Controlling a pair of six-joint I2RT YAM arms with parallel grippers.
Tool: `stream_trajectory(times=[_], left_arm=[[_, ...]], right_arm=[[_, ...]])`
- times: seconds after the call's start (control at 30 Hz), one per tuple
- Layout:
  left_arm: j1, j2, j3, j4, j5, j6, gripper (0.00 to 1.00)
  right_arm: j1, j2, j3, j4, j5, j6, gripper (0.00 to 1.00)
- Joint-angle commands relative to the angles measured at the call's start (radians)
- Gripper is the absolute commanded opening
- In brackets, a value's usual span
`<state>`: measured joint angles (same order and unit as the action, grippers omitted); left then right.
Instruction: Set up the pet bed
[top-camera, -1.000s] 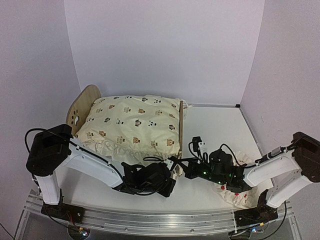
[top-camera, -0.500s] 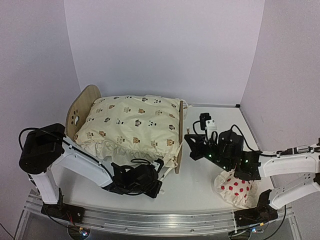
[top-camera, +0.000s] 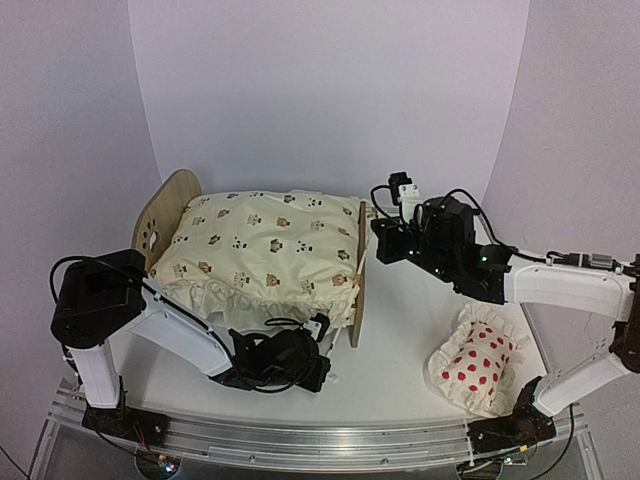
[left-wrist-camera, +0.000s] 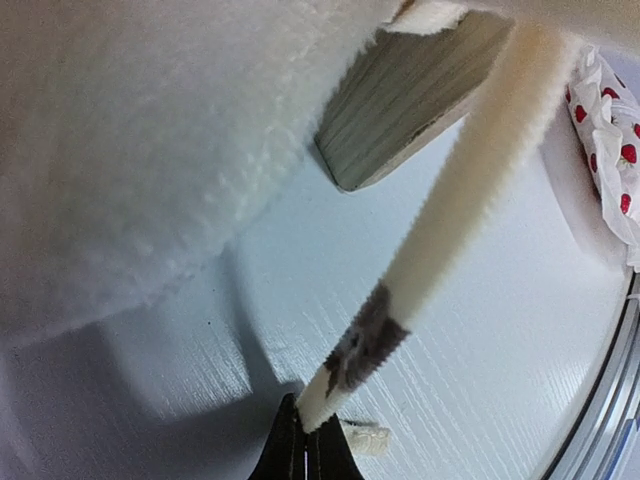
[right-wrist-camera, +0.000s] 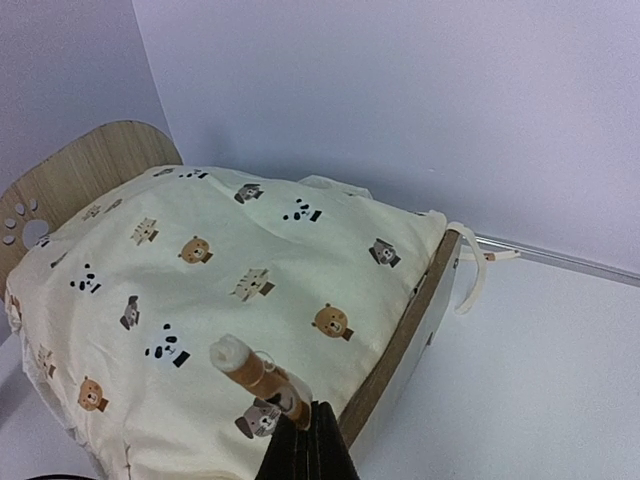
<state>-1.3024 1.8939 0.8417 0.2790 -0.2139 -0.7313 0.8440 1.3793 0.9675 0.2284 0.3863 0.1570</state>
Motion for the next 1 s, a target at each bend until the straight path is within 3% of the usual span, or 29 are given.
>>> stream_trajectory(times=[0.0,0.03,0.17,0.33,0.53,0.77,0.83,0.97], left_arm=[[-0.005,0.025,-0.048,-0.201,0.067,-0.026,0.0],[-0.004,0.012,-0.048,-0.222,0.054,-0.024,0.02],[0.013,-0.089,-0.045,-0.337,0.005,-0.032,0.15],[0.023,-0.221,-0.013,-0.508,-0.074,-0.034,0.45],[0.081,-0.345,0.017,-0.711,-0.14,-0.041,0.47],[0.228,-0.394,0.001,-0.725,-0.145,-0.002,0.4],[0.269,-0.387,0.0,-0.716,-0.137,0.007,0.39],[0.331,-0.366,0.0,-0.698,-0.124,0.02,0.36]], right_arm=[[-0.025,0.0,0.102,0.012,0.014,-0.032,0.0],[-0.026,0.005,0.114,-0.042,0.01,-0.026,0.05],[-0.097,0.051,0.169,-0.206,-0.084,0.054,0.46],[-0.306,0.244,0.392,-0.319,-0.426,0.21,0.68],[-0.497,0.634,0.786,-0.328,-0.728,0.371,0.64],[-0.634,1.247,1.546,-0.339,-1.014,0.596,0.44],[-0.642,1.319,1.622,-0.312,-1.026,0.597,0.38],[-0.642,1.343,1.576,-0.182,-1.044,0.568,0.33]])
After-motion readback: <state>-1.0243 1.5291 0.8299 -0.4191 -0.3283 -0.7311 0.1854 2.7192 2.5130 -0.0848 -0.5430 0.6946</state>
